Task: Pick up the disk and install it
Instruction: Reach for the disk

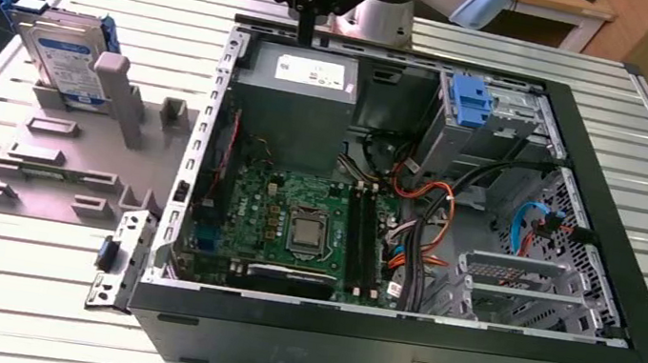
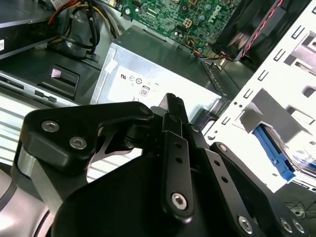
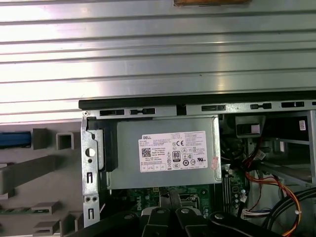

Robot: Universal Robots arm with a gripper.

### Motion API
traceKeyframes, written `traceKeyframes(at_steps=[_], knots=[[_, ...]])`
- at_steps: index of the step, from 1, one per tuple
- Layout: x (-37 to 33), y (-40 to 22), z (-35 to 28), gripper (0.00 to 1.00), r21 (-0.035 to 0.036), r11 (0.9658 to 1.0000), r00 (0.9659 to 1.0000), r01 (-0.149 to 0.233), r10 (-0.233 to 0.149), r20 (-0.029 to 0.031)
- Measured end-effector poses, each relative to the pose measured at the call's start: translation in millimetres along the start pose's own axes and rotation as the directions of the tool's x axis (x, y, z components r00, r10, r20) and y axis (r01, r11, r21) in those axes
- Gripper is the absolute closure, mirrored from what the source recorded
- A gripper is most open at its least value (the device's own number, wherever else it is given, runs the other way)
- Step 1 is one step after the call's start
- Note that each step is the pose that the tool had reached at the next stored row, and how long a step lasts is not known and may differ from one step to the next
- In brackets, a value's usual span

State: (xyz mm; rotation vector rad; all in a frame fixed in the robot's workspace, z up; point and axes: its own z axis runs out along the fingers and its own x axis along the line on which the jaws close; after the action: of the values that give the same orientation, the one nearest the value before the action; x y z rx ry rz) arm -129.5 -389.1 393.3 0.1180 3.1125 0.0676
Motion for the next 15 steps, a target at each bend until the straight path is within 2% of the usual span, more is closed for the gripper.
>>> traceKeyframes(at_steps=[15], knots=[[4.9,-0.4,0.3,0.89,0.0001,1.0000,1.0000,0.000,0.000,-0.0003]])
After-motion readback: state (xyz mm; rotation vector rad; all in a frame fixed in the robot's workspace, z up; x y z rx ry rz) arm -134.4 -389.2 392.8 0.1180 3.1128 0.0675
